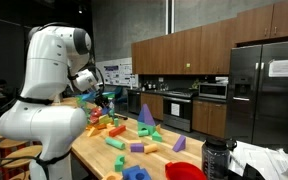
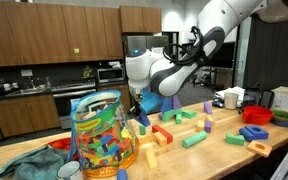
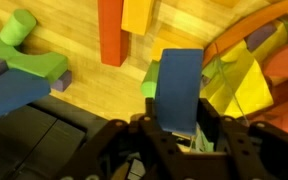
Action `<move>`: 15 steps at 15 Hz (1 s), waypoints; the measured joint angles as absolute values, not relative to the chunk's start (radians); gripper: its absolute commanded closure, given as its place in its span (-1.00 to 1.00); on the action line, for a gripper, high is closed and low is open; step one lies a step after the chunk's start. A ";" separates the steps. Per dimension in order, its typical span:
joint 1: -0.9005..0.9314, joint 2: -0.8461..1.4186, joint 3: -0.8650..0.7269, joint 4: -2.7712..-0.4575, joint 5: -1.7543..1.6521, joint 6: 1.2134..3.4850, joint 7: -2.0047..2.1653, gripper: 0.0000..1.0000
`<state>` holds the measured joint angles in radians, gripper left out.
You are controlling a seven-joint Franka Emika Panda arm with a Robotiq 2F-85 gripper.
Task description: Put the blue triangle into the bag
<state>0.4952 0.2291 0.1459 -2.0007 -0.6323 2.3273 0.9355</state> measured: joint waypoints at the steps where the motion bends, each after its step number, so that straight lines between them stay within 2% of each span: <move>1: 0.495 0.224 0.150 -1.987 -0.651 2.322 0.936 0.61; 6: 0.495 0.206 0.171 -1.936 -0.789 2.317 0.988 0.61; 15: 0.490 0.204 0.195 -1.897 -1.193 2.319 1.357 0.61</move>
<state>0.4904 0.2044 0.1953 -1.8970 -1.1927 2.3190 1.3572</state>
